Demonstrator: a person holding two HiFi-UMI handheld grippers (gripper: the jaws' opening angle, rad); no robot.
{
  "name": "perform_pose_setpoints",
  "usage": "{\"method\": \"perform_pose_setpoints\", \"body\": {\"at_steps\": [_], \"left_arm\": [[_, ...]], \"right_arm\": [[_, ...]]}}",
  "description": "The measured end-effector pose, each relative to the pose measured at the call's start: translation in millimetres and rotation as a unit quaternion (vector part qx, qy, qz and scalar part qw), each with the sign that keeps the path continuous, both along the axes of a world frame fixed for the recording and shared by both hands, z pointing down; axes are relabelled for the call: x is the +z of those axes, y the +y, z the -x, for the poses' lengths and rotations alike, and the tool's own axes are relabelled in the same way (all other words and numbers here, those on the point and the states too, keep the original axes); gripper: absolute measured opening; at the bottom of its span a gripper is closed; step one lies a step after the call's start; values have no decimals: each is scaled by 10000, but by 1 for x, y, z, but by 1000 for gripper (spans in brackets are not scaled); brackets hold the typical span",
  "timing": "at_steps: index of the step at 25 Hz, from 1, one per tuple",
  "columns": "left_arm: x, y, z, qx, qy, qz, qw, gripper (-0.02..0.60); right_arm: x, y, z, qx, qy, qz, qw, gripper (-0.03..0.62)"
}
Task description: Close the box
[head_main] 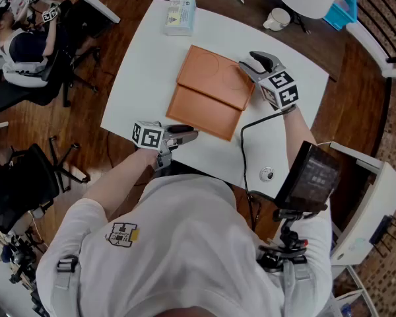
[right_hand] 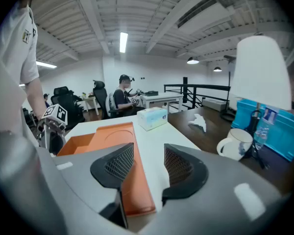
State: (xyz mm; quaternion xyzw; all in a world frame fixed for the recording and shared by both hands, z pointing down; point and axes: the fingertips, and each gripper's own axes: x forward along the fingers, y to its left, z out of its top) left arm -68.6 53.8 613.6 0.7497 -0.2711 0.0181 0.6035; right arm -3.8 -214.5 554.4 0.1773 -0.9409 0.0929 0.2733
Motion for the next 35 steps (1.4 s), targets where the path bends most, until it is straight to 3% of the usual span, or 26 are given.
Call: {"method": "perform_pose_setpoints", "body": {"at_steps": [4,6,11,24,32,35], "left_arm": [[-3,-14,-6,30,125,60,9999,166],[-4,-21,-4,59,190,47,9998,161],[-8,-36,2,50,505,31,9987,161],[-12,-128,-6,-273,701,-306,9967,161],[-10,-127,-5,-267,664,-354,9968,143],[-17,-110,-4,-32,634,-495,9968,143]], "right_arm": [[27,-4,21,-681,384,457,9959,120],[31,-2,25,-880,308,729,9930,63],[29,5,27,-1057,-61,1230,9867,27],[31,3,27,-1170,-426,1543,9801,32],[32,3,27,-1148,-514,1567,9796,33],[19,0,15,-708,-676,1308,9866,51]]}}
